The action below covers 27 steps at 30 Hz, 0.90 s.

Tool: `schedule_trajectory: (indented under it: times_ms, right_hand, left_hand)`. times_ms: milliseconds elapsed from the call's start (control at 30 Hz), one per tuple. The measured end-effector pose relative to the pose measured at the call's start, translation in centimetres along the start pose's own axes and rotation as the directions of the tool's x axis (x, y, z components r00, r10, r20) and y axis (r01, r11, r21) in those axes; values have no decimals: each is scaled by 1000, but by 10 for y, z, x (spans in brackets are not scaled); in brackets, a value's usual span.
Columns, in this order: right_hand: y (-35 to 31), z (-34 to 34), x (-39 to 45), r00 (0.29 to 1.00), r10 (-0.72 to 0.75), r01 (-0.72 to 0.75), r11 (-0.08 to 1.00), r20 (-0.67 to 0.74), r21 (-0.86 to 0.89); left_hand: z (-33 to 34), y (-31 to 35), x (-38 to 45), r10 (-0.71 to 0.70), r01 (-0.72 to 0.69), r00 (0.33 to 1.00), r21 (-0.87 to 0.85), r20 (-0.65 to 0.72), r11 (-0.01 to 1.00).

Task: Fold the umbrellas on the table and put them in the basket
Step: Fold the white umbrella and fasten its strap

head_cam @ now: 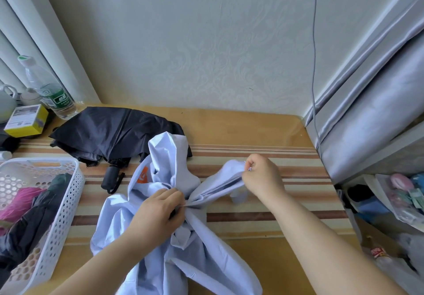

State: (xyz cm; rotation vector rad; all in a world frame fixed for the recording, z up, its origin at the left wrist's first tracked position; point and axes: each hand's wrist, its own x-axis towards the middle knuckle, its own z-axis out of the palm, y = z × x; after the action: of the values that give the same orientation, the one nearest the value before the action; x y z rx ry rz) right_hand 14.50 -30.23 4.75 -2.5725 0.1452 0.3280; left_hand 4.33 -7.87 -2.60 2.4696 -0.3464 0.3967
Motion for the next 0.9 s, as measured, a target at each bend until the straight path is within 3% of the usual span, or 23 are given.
schedule_trajectory:
  times_ms: [33, 100, 200, 333, 400, 500, 633, 700, 767, 833, 900]
  right_hand:
    - [0, 1, -3, 999, -52, 50, 993, -16, -105]
    - [6, 4, -3, 992, -65, 85, 976, 105, -201]
    - [8, -4, -2, 937, 62, -110, 986, 344, 122]
    - [5, -12, -1, 966, 91, -192, 879, 242, 436]
    - [8, -14, -3, 943, 71, -233, 838, 324, 493]
    - [12, -20, -4, 900, 91, -288, 858, 426, 426]
    - [6, -21, -4, 976, 14, -71, 965, 216, 254]
    - [4, -15, -6, 999, -30, 15, 955, 45, 297]
    - [5, -6, -10, 998, 37, -12, 909, -53, 417]
    - [8, 1, -10, 994, 106, -72, 856, -37, 512]
    - [9, 2, -7, 986, 132, -165, 818, 99, 551]
  left_hand:
    - [2, 2, 1, 6, -6, 1000, -1, 4, 1000]
    - [3, 3, 1, -2, 2, 1000, -4, -12, 1000]
    - [0, 1, -1, -5, 5, 1000, 3, -27, 1000]
    - [4, 4, 1, -17, 17, 1000, -22, -26, 1000]
    - [3, 4, 1, -23, 22, 999, -20, -34, 1000]
    - [1, 2, 0, -36, 36, 999, -10, -39, 999]
    - [5, 5, -2, -20, 20, 1000, -12, -11, 1000]
    - [5, 7, 0, -17, 16, 1000, -30, -18, 999]
    - [5, 9, 4, -20, 19, 1000, -54, -20, 998]
    - [5, 9, 6, -30, 29, 999, -77, -20, 997]
    - [5, 8, 6, -45, 43, 999, -86, -18, 995]
